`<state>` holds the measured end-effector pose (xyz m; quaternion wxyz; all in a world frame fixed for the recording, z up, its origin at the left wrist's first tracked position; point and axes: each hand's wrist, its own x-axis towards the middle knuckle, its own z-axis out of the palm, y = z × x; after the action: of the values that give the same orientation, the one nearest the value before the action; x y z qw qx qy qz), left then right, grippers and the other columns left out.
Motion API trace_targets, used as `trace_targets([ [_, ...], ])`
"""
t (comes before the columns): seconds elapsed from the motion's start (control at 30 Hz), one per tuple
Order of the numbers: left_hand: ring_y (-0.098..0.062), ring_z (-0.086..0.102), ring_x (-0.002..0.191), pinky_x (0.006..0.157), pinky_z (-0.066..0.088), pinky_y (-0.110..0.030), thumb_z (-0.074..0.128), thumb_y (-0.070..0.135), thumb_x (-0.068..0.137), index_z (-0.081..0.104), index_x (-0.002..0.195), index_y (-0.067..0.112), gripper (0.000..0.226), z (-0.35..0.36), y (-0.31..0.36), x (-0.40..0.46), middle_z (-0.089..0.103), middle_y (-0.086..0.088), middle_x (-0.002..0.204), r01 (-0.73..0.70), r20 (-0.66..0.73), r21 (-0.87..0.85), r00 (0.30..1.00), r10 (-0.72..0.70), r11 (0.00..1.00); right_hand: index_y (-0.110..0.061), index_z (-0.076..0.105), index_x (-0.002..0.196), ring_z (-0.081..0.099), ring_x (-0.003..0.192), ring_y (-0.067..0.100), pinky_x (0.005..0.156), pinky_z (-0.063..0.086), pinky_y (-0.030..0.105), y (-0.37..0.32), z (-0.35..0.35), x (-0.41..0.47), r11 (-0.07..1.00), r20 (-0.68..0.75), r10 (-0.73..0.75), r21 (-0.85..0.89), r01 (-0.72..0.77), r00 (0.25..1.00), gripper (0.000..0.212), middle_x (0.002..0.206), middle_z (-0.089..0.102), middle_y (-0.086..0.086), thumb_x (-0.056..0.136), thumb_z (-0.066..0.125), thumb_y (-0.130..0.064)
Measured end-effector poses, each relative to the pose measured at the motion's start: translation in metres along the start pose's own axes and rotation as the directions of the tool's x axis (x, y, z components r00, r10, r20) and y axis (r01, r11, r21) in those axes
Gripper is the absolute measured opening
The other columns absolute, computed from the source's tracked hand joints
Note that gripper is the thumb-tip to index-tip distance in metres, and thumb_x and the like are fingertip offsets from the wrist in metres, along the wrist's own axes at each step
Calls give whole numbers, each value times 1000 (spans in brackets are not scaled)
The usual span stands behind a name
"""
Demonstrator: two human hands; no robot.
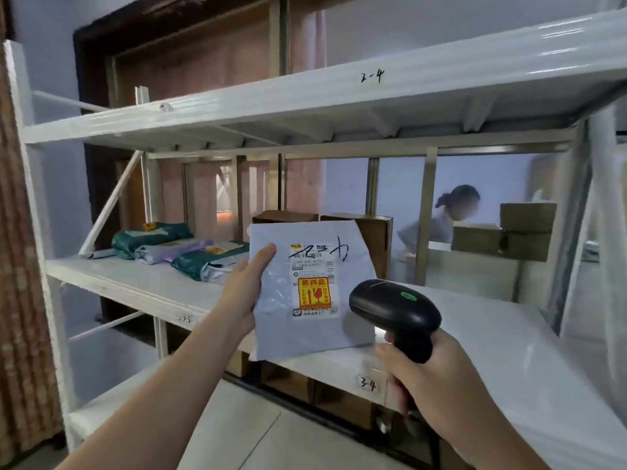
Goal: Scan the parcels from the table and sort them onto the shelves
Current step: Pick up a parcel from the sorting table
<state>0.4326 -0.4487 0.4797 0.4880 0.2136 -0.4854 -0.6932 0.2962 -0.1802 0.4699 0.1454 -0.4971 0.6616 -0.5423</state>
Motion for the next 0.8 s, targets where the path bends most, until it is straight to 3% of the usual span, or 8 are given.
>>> trace_targets([
  [0.17,-36,77,103,96,58,-62,77,44,93,64,133,14,51,13,-2,76,79,-13,114,23,38,168,999,-30,986,-10,58,88,54,40,22,46,48,29,8,11,27,996,-115,62,-51,-68,991,10,48,58,9,92,65,-16],
  [0.3,-32,80,89,88,63,-53,74,45,96,73,113,12,37,27,-3,131,82,-10,99,-17,102,364,995,-22,931,-13,59,87,56,40,22,51,51,33,10,28,45,988,-228,81,-113,-109,970,8,49,60,10,90,66,-17],
  [0.37,-30,77,89,89,62,-49,68,52,97,72,113,10,46,34,-7,159,80,-10,105,-89,114,535,993,33,840,-12,60,86,56,41,22,50,51,30,7,37,52,983,-279,98,-120,-136,955,9,49,60,11,90,66,-17],
  [0.47,-21,62,104,93,49,-38,56,54,103,52,139,9,57,44,-15,189,64,-8,134,-162,168,758,984,51,631,-8,57,81,56,41,22,52,52,34,2,50,64,975,-330,119,-138,-172,936,14,48,59,12,90,65,-16],
  [0.6,-35,56,131,107,43,-46,44,52,108,31,153,5,66,46,-32,220,54,-16,149,-174,213,858,977,-27,484,-7,55,77,57,43,19,56,52,35,-4,67,77,962,-374,138,-170,-214,917,18,47,58,9,89,64,-18],
  [0.8,-44,53,133,111,43,-54,40,46,110,25,157,9,61,47,-47,242,45,-24,153,-302,333,929,935,-124,214,-5,56,87,55,43,19,58,52,40,-8,88,87,950,-434,160,-176,-258,887,14,50,57,7,91,62,-17],
])
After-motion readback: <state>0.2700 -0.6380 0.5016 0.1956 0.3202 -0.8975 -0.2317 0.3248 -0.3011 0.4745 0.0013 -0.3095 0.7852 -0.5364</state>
